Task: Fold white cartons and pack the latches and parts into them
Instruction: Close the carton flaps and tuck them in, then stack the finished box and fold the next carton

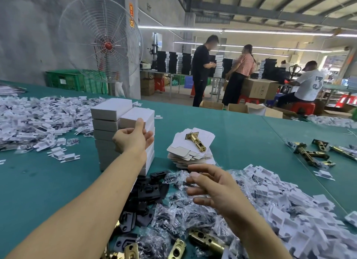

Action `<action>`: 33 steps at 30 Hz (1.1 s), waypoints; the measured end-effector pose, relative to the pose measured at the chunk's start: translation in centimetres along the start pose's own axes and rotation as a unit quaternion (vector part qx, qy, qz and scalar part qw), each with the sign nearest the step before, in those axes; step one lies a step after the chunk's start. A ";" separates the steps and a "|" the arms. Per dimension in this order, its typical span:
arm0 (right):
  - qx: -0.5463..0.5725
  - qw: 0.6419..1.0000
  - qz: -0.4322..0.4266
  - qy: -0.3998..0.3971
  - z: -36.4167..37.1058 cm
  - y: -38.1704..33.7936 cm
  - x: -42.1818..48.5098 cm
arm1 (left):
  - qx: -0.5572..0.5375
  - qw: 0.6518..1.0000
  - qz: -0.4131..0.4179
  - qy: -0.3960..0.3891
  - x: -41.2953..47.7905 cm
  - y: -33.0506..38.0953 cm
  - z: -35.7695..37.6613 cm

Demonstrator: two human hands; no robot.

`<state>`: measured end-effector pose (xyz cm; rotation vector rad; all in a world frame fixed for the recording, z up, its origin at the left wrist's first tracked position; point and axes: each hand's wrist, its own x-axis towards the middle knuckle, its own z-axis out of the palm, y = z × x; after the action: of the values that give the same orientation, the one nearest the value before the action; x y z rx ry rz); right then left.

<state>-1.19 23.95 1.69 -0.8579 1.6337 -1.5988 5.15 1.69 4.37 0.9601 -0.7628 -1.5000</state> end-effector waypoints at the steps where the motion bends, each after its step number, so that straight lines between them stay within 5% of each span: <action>1: -0.011 1.000 0.003 0.002 -0.1 0.0 -0.1 | 0.002 1.000 0.001 -0.001 0.0 -0.1 0.0; 6: -0.158 0.986 0.046 -0.030 -1.1 -0.8 -0.1 | 0.043 0.995 0.083 -0.027 -0.3 -0.6 -0.9; 10: -0.408 0.911 0.050 0.006 -1.8 -2.2 5.1 | 0.157 0.968 0.160 -0.116 -1.9 -2.7 -1.9; 14: -0.498 0.859 0.004 0.118 -2.5 -1.9 12.8 | 0.338 0.883 0.210 -0.249 -2.4 -4.5 -1.6; 17: -0.537 0.836 -0.032 0.107 -2.8 -0.7 17.1 | 0.452 0.806 0.254 -0.284 -1.6 -5.6 0.1; 21: -0.587 0.805 -0.013 0.085 -2.5 1.2 19.4 | 0.540 0.770 0.187 -0.284 0.0 -6.9 2.8; 25: -0.551 0.821 -0.057 0.138 -2.6 2.5 19.5 | 0.580 0.746 0.186 -0.268 0.7 -7.5 3.7; 33: -0.379 0.904 -0.036 0.193 -3.6 2.5 19.1 | 0.657 0.628 0.286 -0.304 1.1 -8.3 3.3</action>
<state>-14.65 9.95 -1.26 -1.0184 2.6190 -1.2067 -1.56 1.68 -1.56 0.9706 -2.5907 -0.4252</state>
